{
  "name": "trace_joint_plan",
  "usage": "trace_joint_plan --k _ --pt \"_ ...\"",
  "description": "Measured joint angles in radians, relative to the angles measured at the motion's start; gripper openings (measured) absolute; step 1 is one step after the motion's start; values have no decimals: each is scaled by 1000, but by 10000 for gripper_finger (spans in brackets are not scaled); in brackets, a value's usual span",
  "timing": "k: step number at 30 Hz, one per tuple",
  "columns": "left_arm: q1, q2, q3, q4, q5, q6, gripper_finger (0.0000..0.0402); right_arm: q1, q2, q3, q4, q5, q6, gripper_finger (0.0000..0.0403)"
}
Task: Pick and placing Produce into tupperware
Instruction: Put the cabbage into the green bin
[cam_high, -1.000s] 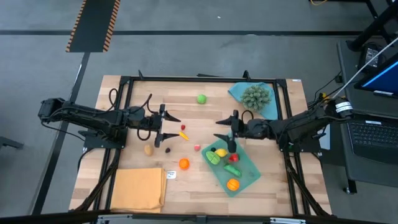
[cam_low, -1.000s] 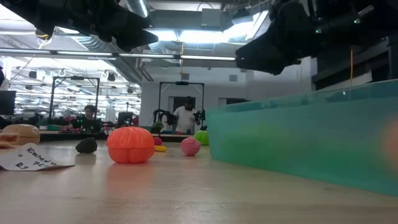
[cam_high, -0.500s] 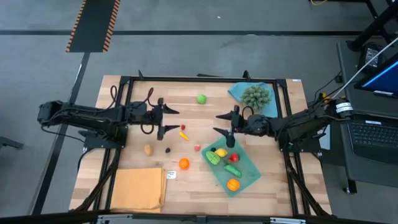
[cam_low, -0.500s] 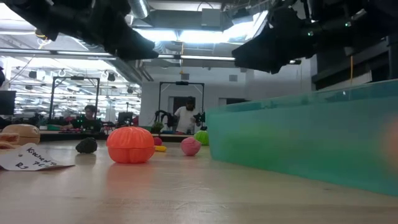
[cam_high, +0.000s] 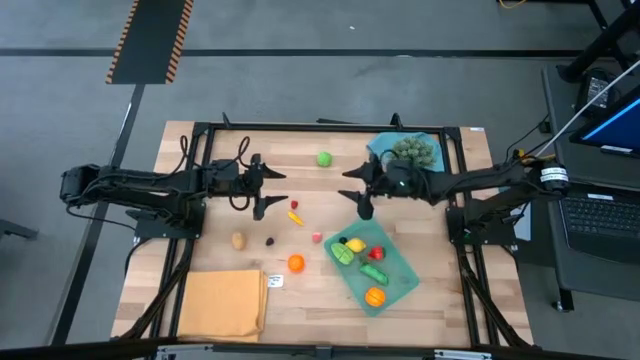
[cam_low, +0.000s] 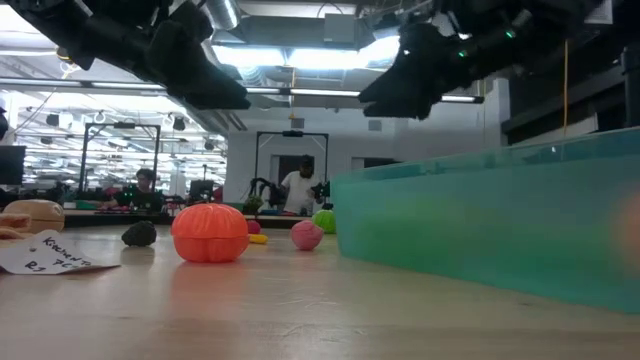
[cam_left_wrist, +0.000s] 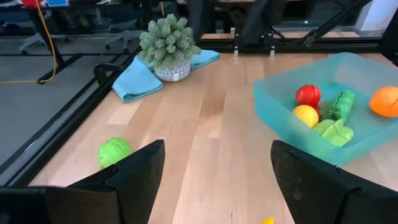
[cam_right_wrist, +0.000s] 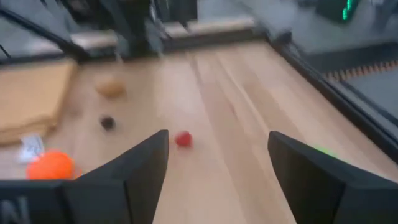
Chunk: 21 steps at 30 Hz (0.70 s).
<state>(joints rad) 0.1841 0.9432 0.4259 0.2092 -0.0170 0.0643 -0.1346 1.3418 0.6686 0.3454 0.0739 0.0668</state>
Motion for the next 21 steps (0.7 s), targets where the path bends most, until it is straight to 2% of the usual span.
trace_joint_plan --k 4,9,12,17,21 --pt "0 0 0 -1 0 24 286 -54 0 172 -297 -31 -51 275" --pt "0 0 0 -15 0 51 286 -122 47 360 -530 -134 -104 275" --pt "0 0 0 -27 0 51 286 -168 105 457 -645 -158 -115 275" --pt "0 0 0 -68 0 51 286 -221 234 566 -704 -207 -128 275" --pt "0 0 0 -79 0 50 286 -236 333 622 -711 -207 -165 275"
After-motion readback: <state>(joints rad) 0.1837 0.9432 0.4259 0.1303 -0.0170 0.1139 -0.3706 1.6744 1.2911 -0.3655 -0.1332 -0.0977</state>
